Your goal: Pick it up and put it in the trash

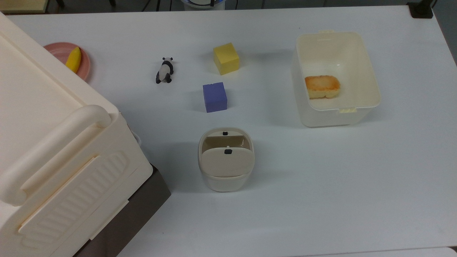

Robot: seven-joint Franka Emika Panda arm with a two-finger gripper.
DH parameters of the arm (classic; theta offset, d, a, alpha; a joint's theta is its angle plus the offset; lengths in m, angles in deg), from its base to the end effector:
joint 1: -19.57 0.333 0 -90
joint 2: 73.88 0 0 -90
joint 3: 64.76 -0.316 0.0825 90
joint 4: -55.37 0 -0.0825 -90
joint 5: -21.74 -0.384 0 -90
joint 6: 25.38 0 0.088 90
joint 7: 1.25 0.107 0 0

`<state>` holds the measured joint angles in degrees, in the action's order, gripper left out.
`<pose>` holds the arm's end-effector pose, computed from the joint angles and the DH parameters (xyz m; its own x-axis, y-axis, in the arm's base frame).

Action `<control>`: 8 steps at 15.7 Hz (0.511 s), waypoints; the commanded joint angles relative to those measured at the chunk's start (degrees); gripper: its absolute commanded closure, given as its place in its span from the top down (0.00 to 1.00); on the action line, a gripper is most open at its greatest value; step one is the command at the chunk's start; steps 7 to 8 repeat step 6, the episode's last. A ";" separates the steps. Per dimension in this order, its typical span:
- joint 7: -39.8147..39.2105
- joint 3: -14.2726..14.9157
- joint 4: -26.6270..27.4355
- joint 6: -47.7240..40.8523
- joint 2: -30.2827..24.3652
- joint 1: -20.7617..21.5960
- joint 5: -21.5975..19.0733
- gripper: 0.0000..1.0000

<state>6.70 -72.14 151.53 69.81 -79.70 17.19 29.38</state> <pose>0.5303 0.0369 0.6374 0.9940 -0.0380 0.1021 -0.0515 -0.9898 0.1330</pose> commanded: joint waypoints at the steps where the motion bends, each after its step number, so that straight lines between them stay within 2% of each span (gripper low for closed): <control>1: 2.15 0.95 -3.86 -1.67 2.12 1.58 -1.05 1.00; 6: 2.24 3.41 -4.66 -1.67 2.66 2.73 -1.05 1.00; 8: 2.24 3.41 -4.66 -1.67 2.66 2.73 -1.05 1.00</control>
